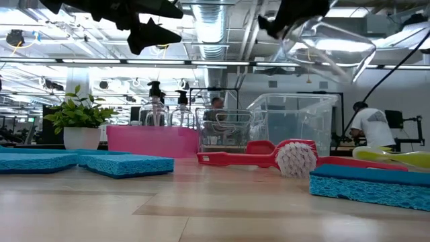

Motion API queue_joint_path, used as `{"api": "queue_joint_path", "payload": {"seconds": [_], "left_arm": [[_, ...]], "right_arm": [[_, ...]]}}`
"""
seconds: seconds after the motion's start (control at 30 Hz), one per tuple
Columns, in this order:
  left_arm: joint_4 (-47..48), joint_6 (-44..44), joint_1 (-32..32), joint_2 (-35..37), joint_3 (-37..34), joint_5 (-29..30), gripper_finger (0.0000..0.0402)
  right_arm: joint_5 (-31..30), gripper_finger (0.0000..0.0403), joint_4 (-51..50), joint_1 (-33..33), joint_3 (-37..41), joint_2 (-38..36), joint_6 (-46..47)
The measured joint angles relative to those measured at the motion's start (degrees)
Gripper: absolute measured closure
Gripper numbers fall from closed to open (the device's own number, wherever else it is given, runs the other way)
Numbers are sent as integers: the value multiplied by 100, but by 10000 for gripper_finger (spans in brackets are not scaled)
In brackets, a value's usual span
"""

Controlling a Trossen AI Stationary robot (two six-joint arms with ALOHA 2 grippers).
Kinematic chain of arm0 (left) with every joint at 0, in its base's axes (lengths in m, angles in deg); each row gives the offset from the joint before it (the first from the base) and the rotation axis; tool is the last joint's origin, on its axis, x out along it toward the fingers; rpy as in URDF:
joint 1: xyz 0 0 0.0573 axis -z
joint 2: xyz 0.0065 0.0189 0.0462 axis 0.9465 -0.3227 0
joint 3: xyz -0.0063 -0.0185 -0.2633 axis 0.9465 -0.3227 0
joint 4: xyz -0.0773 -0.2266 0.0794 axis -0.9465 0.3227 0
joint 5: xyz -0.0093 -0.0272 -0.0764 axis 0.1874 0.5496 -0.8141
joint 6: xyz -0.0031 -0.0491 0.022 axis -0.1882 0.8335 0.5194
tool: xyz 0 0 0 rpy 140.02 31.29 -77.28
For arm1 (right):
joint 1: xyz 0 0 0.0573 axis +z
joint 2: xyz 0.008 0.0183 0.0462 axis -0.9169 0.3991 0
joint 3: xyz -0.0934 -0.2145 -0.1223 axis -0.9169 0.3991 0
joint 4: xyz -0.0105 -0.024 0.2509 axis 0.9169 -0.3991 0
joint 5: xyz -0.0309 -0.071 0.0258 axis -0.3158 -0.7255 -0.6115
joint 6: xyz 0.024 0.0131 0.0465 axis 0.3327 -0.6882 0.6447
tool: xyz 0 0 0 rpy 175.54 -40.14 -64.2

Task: Pick & Place Kitchen Sink Supplies
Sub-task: Put the transparent soap dispenser into the red bin

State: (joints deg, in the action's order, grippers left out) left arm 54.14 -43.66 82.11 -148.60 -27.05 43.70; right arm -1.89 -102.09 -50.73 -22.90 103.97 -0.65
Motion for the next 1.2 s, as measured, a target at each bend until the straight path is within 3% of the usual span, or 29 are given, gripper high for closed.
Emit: {"api": "queue_joint_path", "payload": {"seconds": [0.27, 0.67, 0.97, 1.2], "left_arm": [[-697, -107, 0, -366, -2, 0, 121], [-3771, -940, 0, -2025, -2, -384, 121], [-5495, -1229, 0, -2972, -2, -436, 121], [-5937, -1230, 2, -3261, 257, -1076, 121]], "right_arm": [[-663, 265, 47, 706, 673, -589, 552], [-1155, 260, 1621, 1270, 1830, -832, 559], [-1392, 268, 3672, 1424, 2234, -727, -577], [-1363, 260, 4716, 1385, 2249, -656, -1320]]}}
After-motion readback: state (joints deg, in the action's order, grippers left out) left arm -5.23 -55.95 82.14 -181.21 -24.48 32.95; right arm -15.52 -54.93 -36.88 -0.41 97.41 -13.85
